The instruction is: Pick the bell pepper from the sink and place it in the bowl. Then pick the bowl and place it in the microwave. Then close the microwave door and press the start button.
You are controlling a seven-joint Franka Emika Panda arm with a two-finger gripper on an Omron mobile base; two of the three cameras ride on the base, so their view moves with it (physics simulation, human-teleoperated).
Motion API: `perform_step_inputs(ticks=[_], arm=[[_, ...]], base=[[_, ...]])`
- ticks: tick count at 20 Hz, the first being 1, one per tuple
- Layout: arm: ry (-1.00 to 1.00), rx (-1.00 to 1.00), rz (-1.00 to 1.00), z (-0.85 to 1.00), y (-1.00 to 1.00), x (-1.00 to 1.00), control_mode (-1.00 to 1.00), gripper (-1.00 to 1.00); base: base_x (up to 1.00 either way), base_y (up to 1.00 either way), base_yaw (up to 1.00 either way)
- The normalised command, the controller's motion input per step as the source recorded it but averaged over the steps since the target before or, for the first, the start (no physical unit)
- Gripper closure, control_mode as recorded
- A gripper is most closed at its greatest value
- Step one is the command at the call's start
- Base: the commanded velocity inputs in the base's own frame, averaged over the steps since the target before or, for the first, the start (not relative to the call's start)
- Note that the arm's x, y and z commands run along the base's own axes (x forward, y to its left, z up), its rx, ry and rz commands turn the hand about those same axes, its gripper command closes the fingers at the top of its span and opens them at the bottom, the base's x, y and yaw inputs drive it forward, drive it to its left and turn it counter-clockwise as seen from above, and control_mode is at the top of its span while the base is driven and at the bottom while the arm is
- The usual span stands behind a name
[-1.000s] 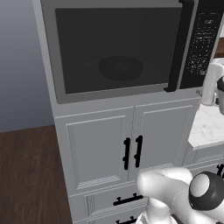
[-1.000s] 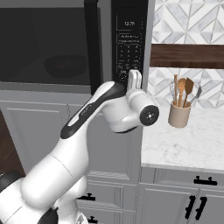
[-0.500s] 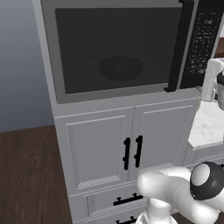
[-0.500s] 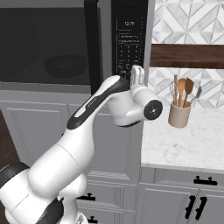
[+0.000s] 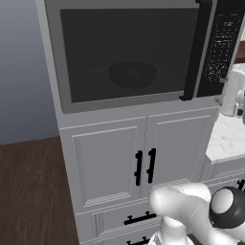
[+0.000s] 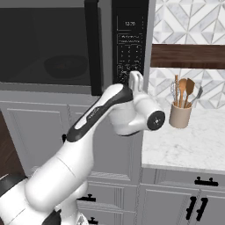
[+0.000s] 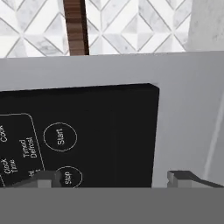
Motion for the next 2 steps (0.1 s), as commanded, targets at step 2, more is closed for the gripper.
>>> perform_step_inputs(ticks=[2], arm=[[-0.10,0.00,0.00,-0.11,0.66,-0.88,-1.00,-1.00]], base=[[0.00,0.00,0.00]])
